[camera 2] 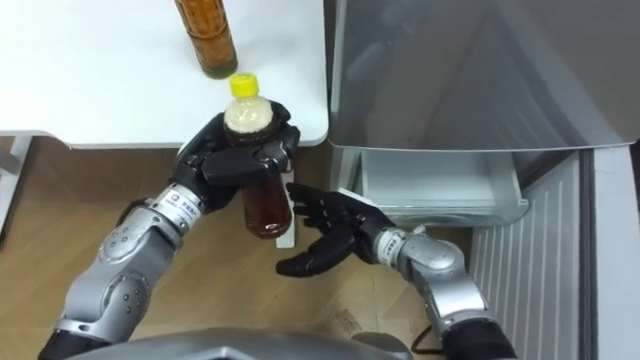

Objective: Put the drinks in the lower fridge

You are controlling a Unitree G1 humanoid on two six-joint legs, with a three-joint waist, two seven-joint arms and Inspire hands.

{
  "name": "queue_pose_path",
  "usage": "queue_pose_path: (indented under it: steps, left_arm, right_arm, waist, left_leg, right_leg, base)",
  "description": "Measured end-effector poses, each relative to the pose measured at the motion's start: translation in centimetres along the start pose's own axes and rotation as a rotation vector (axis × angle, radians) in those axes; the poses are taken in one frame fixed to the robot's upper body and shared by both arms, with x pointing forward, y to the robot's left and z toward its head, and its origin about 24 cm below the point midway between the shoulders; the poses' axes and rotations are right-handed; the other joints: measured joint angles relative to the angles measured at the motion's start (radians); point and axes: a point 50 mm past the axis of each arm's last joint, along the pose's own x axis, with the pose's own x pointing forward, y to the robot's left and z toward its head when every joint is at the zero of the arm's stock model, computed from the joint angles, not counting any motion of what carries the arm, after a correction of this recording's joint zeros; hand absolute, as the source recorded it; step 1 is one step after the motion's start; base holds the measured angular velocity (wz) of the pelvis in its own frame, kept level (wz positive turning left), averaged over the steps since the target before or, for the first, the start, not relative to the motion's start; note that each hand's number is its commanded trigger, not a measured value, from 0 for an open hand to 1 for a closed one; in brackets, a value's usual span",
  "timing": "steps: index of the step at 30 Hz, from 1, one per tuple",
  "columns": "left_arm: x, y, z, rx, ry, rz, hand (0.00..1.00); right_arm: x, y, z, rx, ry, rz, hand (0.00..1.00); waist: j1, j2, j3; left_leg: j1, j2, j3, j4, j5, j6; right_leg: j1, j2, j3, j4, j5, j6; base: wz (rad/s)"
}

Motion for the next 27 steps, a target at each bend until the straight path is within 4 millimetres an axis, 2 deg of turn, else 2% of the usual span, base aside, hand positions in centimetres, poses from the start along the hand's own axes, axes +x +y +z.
queue_pose_path:
  steps: [5, 10, 17, 22, 27]
  left_arm:
    - [0.0, -0.1, -0.1, -0.004, 0.002, -0.012, 1.0]
    - [0.2, -0.5, -0.7, -0.068, 0.009, -0.026, 1.0]
    - [0.4, -1.5, -1.1, -0.168, 0.007, -0.071, 1.0]
    - [0.4, -1.7, -1.4, -0.169, 0.019, -0.078, 1.0]
    - [0.4, -1.7, -1.4, -0.169, 0.02, -0.081, 1.0]
  right_arm:
    - [0.3, 0.5, 0.3, 0.05, -0.042, 0.042, 0.0]
    - [0.5, 1.0, 0.8, 0.115, -0.09, 0.079, 0.0]
    - [0.7, 1.5, 1.1, 0.142, -0.119, 0.112, 0.0]
    - [0.8, 1.6, 1.1, 0.152, -0.123, 0.118, 0.0]
    - [0.7, 1.5, 1.0, 0.172, -0.127, 0.119, 0.0]
  waist:
    - [-0.001, -0.008, 0.0009]
    - [-0.002, -0.006, 0.0021]
    - [-0.003, 0.003, 0.0082]
    - [-0.004, -0.009, 0.0132]
    - [-0.003, -0.013, 0.0118]
  left_leg:
    - [-0.009, 0.0, 0.001, 0.006, 0.0, 0.0]
    - [-0.013, 0.001, -0.001, 0.008, -0.001, 0.001]
    - [-0.014, 0.001, -0.003, 0.006, -0.001, 0.001]
    - [-0.014, 0.001, -0.003, 0.009, -0.001, 0.001]
    - [-0.014, 0.001, 0.0, 0.009, -0.001, 0.002]
  right_leg:
    - [-0.007, 0.0, 0.003, 0.002, 0.0, -0.001]
    - [-0.014, 0.0, 0.002, 0.013, 0.001, -0.001]
    - [-0.014, 0.0, 0.003, 0.014, 0.001, -0.001]
    - [-0.015, 0.0, 0.004, 0.016, 0.001, -0.001]
    - [-0.017, 0.0, 0.004, 0.015, 0.001, -0.001]
  base:
    - [0.0]
    - [0.0]
    - [0.0]
    - [0.0]
    - [-0.01]
